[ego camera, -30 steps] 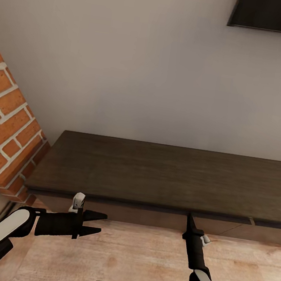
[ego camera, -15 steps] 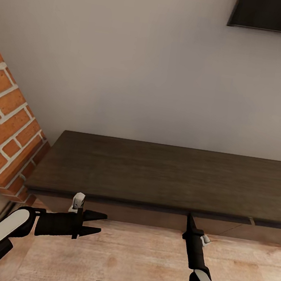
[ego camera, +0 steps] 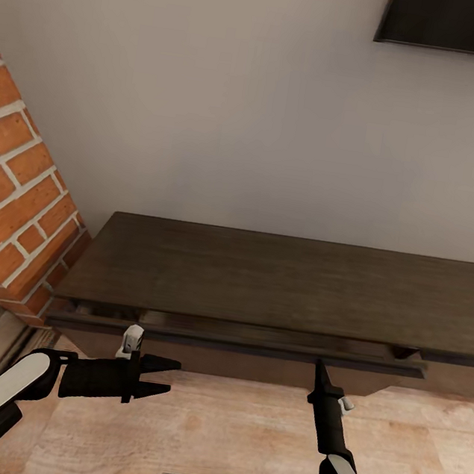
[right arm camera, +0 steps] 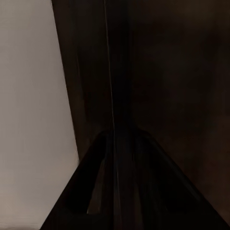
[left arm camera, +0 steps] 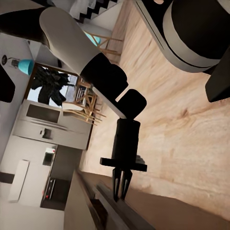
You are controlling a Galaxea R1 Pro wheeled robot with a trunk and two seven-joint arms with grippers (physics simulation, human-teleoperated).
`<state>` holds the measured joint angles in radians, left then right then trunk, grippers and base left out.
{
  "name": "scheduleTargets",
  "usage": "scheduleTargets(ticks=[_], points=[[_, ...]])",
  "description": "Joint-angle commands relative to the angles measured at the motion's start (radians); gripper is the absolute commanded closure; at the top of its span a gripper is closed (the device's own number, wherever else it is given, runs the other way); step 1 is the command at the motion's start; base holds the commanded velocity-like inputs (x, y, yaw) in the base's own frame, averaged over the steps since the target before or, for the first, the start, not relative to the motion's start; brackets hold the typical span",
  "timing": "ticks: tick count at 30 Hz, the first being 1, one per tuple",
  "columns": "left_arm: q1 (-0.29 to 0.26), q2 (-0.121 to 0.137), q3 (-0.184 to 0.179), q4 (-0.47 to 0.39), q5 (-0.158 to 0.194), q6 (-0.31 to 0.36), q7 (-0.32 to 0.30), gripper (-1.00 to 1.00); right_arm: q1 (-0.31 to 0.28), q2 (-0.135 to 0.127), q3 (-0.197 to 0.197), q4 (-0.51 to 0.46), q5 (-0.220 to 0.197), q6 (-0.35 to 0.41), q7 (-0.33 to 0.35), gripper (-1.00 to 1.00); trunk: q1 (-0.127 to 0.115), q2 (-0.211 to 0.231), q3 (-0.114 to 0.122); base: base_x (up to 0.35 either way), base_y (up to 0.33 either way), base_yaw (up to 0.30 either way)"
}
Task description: Place each of the two pumpkins and all three candles from the living room inside a cabinet in the living room (use any cabinet), then make sure every cabinet is closed, and position the cauldron so it is next to a table in the living room.
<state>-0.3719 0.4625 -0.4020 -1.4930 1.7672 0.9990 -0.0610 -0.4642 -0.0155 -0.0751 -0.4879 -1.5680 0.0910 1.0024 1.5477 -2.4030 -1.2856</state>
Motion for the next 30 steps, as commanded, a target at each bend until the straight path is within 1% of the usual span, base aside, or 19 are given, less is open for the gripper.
scheduleTargets(ticks=[1, 30], points=[[-0.001, 0.001, -0.001, 0.001, -0.005, 0.001, -0.006, -1.00, -0.001, 0.000, 0.008, -0.001, -0.007, 0.015, 0.012, 1.00, -0.001, 0.000, -0.001, -0.200, 0.000, 0.000], [-0.001, 0.001, -0.001, 0.001, -0.005, 0.000, -0.006, -1.00, -0.001, 0.000, 0.008, -0.001, -0.008, 0.016, 0.013, 1.00, -0.001, 0.000, -0.001, -0.200, 0.000, 0.000]])
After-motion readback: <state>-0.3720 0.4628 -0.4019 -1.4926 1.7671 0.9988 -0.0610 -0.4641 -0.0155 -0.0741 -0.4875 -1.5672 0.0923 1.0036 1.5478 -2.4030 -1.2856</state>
